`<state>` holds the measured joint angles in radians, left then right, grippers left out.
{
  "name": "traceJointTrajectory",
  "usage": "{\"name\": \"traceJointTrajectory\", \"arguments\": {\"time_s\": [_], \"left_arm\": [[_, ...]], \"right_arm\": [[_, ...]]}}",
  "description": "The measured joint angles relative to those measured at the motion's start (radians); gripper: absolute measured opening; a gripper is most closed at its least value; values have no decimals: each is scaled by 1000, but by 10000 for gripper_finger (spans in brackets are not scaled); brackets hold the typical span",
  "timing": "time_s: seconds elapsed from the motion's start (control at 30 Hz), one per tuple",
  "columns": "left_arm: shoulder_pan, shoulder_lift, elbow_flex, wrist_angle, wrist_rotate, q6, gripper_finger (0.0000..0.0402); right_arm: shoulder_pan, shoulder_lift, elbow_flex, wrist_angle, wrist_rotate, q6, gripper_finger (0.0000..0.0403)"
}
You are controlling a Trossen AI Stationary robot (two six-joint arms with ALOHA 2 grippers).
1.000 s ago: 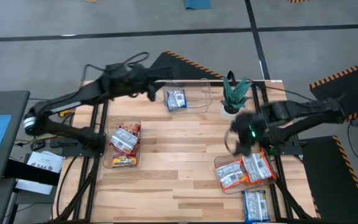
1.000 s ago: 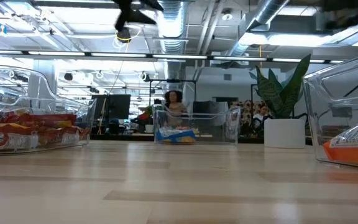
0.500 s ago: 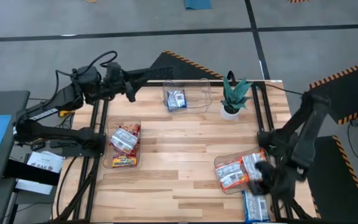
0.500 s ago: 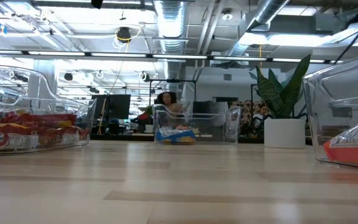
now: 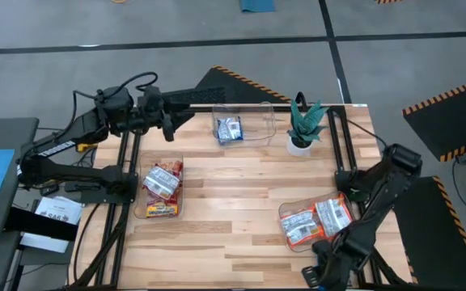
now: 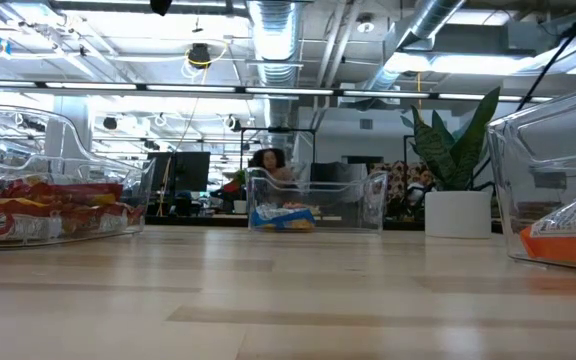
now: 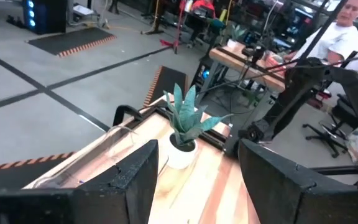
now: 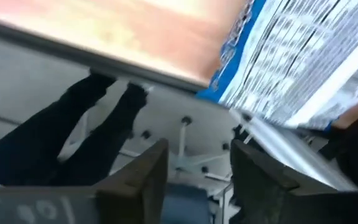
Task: Sort Maruchan noodles
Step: Put the blue noodle pack into the top transparent bin
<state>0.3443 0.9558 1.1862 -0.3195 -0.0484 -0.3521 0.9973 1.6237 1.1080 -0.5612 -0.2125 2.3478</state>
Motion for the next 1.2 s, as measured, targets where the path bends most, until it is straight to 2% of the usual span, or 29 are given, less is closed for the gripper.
{"name": "traceJointTrajectory", "arguments": {"time_s": [0.17, 0.27, 0.47, 0.67, 0.73, 0.8, 0.87, 0.97, 1.0, 1.2], "left_arm": [[0, 0, 0, -1, -9, 0, 205], [0, 0, 0, -1, -18, -1, 205], [0, 0, 0, -1, -35, 2, 205], [0, 0, 0, -5, -46, -1, 205], [0, 0, 0, -5, -46, -1, 205], [0, 0, 0, -4, -46, -1, 205], [0, 0, 0, -4, -53, -1, 205], [0, -1, 0, -5, -68, 2, 203], [0, -2, 0, -5, -69, 4, 202], [0, -3, 0, -4, -69, 8, 201]], "right_arm": [[6, 67, 0, -29, -3, 0, 247], [6, 102, 0, -37, -3, 1, 263], [5, 156, 0, -67, -7, 11, 266], [1, 192, 5, -74, -67, 30, 260], [2, 193, 4, -77, -82, 30, 242], [3, 193, 2, -86, -97, 30, 204], [7, 185, 0, -96, -111, 23, 148], [15, 166, 0, -96, -111, 7, 44], [20, 158, -1, -96, -105, 6, 24], [25, 44, -3, -81, -86, -19, 17]]}}
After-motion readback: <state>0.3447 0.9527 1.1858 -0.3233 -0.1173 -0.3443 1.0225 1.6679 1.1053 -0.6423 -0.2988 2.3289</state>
